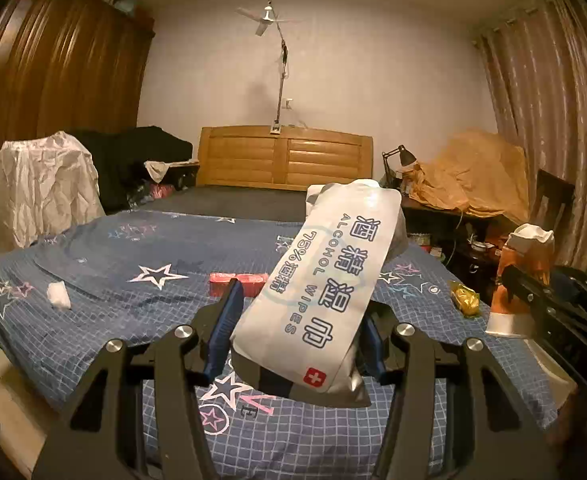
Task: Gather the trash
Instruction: 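Carry the wipes packet and paper cup with both tools over the white bucket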
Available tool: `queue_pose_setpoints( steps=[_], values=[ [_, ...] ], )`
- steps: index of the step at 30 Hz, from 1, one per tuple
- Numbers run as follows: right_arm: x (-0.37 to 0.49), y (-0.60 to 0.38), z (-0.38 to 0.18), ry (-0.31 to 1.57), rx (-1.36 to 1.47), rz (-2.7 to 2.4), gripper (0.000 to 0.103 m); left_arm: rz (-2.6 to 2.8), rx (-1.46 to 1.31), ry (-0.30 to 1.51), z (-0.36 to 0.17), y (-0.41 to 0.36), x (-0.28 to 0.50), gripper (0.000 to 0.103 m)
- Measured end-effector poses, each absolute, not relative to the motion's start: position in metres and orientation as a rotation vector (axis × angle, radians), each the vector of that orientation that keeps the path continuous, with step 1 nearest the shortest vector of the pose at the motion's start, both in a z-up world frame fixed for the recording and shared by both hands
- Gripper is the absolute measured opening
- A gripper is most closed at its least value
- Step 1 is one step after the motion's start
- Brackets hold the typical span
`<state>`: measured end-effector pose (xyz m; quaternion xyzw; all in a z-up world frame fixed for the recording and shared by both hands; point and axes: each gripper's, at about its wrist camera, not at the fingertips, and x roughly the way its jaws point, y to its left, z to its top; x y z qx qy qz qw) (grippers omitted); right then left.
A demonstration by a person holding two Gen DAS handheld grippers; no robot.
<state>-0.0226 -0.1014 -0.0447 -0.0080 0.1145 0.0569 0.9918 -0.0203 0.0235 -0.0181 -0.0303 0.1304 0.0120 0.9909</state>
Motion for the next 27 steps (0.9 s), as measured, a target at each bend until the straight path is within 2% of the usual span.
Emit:
queue_pose_setpoints(
  steps=[27],
  values=[
    [-0.032, -0.112, -0.046, 0.239, -0.013, 0.112, 0.048, 0.015, -0.004, 0.274, -0.032, 0.009, -0.015, 0.051]
  ],
)
